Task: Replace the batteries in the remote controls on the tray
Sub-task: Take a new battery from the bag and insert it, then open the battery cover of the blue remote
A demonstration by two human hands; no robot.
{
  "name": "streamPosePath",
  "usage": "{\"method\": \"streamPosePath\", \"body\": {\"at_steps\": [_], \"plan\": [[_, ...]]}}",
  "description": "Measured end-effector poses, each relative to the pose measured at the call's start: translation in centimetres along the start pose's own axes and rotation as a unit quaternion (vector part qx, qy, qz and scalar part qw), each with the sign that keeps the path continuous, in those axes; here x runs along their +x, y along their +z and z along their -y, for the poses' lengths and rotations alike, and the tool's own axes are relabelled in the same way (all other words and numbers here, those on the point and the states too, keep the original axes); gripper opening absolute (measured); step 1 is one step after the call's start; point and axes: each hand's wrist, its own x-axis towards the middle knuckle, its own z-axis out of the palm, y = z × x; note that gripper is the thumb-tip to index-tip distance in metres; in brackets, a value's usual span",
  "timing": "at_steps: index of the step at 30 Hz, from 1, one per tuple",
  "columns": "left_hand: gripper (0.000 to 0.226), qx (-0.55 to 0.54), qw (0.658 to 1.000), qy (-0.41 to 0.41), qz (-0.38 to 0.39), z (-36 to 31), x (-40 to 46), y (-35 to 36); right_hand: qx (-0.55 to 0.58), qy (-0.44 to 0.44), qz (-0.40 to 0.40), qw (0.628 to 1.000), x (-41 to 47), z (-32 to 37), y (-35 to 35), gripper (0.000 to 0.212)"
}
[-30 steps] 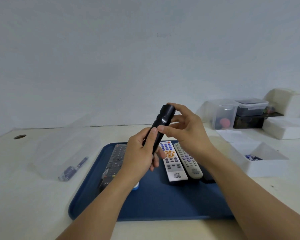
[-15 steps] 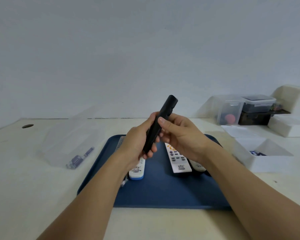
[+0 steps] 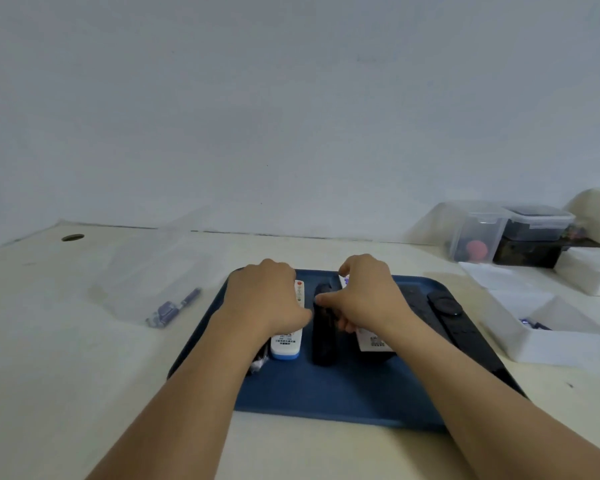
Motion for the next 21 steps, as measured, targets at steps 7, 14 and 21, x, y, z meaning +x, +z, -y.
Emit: {"method": "streamPosePath", "body": {"at_steps": [7, 14, 21], "plan": [[0.028, 0.026, 1.0, 0.009, -0.002, -1.0, -0.3, 0.3, -0.059, -0.065, -0.02, 0.996, 0.4, -0.3, -0.2, 0.019], [0.026, 0.035, 0.999, 0.004, -0.017, -2.7, -0.5, -0.1, 0.012, -0.074, -0.06, 0.995, 0.5, -1.3, -1.3, 0.009], [0.017, -0.163, 0.982, -0.07, -0.064, -1.5, 0.2, 0.0, 0.092, -0.103, -0.105, 0.985, 0.6, -1.7, -2.8, 0.008]]}}
